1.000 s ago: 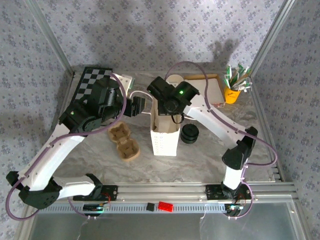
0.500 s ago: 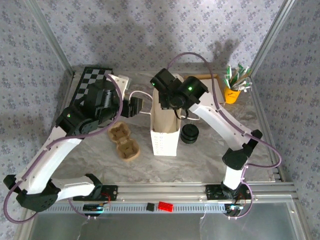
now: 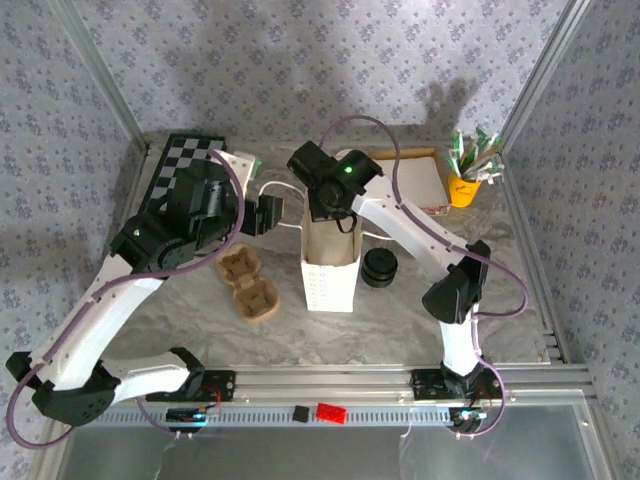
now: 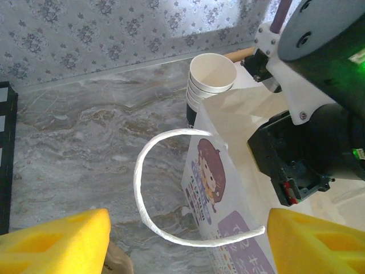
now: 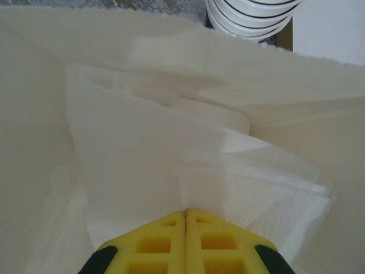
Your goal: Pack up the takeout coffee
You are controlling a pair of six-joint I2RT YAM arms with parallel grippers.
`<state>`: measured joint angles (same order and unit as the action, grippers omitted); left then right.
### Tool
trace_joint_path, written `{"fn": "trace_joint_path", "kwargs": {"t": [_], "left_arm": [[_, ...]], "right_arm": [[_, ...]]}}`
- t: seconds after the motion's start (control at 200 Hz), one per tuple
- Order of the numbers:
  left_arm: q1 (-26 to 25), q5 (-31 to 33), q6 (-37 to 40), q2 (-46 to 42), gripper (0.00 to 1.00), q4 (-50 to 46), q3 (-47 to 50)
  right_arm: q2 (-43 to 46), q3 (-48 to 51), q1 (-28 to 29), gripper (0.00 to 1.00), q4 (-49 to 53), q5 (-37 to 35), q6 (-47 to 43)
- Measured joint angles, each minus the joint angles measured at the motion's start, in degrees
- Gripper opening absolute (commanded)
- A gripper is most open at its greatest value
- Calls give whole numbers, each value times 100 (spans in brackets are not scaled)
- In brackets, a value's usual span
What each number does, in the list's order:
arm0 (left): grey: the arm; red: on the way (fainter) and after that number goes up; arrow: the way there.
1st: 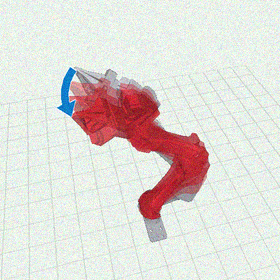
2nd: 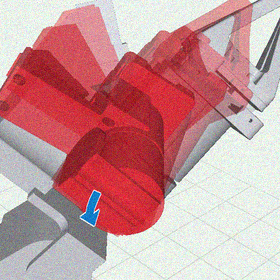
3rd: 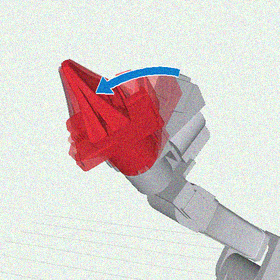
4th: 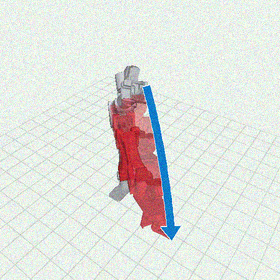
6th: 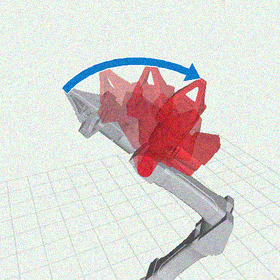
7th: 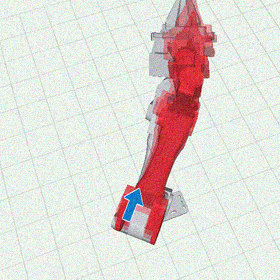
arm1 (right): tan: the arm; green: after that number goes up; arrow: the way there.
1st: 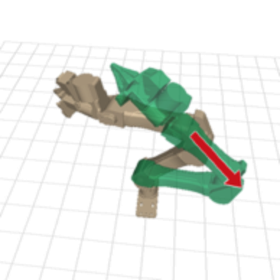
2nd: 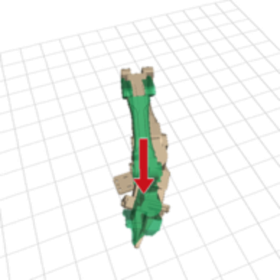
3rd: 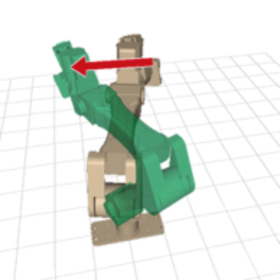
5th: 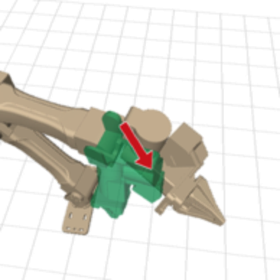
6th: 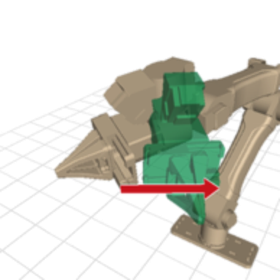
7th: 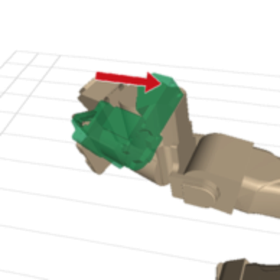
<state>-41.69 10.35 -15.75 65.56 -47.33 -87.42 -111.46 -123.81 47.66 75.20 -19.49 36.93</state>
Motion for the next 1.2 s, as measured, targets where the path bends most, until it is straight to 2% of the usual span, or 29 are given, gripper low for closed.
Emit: {"fn": "trace_joint_path", "kwargs": {"t": [0.055,0.19,0.325,0.505,0.725,0.835,1.0,1.109,1.199], "left_arm": [[9,2,0,-4,72,2,0],[24,13,0,-33,72,2,0],[44,129,-2,-109,72,72,68],[87,365,-50,-358,73,146,376],[267,518,-157,-564,73,249,581],[350,570,-197,-640,74,258,660],[634,710,-260,-848,79,260,905],[1080,876,-382,-1176,82,251,1307],[1502,1049,-529,-1471,85,234,1742]], "right_arm": [[37,-2,7,15,-7,0,-7],[205,0,7,17,-105,-4,-92],[396,151,-107,10,-275,48,-177],[236,514,-243,10,-326,142,-186],[-96,-210,-94,22,-136,177,-291],[87,-708,-87,36,-125,195,-382],[826,-710,-260,57,-133,129,-533],[1663,-4,-667,70,-319,50,-693],[2503,1104,-1228,86,-627,-50,-745]]}}
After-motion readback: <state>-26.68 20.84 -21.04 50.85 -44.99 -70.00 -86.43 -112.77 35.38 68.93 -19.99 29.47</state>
